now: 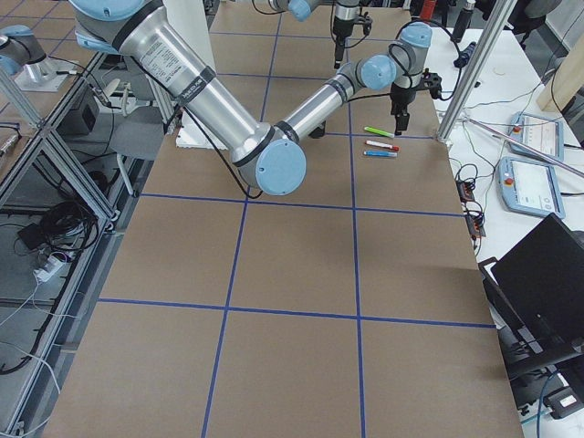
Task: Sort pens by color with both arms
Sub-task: 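Retract the right arm while the left arm reaches over the pen cup, then lower the left gripper into the cup onto the yellow highlighter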
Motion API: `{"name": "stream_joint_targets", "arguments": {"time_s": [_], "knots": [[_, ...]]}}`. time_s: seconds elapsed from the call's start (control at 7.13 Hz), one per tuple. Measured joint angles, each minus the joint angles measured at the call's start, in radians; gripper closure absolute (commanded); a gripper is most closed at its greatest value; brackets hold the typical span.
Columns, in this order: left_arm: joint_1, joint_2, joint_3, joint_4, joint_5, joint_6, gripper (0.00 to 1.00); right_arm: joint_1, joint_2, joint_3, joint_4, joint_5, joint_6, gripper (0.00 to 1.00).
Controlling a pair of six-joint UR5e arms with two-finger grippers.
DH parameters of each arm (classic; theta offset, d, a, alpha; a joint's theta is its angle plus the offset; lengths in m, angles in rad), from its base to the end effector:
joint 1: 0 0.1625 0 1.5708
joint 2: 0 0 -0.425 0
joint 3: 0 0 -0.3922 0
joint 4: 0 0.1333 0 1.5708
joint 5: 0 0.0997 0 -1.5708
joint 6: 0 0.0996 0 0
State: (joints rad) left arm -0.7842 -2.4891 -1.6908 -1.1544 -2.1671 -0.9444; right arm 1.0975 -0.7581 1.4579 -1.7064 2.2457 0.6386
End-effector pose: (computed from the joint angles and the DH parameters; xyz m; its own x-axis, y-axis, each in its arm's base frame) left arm 0.4168 -0.5250 0.0915 0.6730 0.0138 -0.7396 -0.0515 0.9983 -0.0282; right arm -0.2715 -0.6861 0.2145 0.6653 -0.0762 0.7427 -0.0142 0.9933 0.1146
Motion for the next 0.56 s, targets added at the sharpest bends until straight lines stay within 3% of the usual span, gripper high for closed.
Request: {"name": "stream_joint_targets", "arguments": {"time_s": [0.14,0.56], "knots": [[0.056,-0.037,0.041,0.002,0.037,-0.063,0.0,0.019,-0.022,0.023,-0.04,0.005,-0.085,0.0],[0.196,-0.083,0.121,-0.005,0.105,-0.173,0.29,0.054,-0.106,0.097,-0.076,0.007,-0.247,0.0]]}}
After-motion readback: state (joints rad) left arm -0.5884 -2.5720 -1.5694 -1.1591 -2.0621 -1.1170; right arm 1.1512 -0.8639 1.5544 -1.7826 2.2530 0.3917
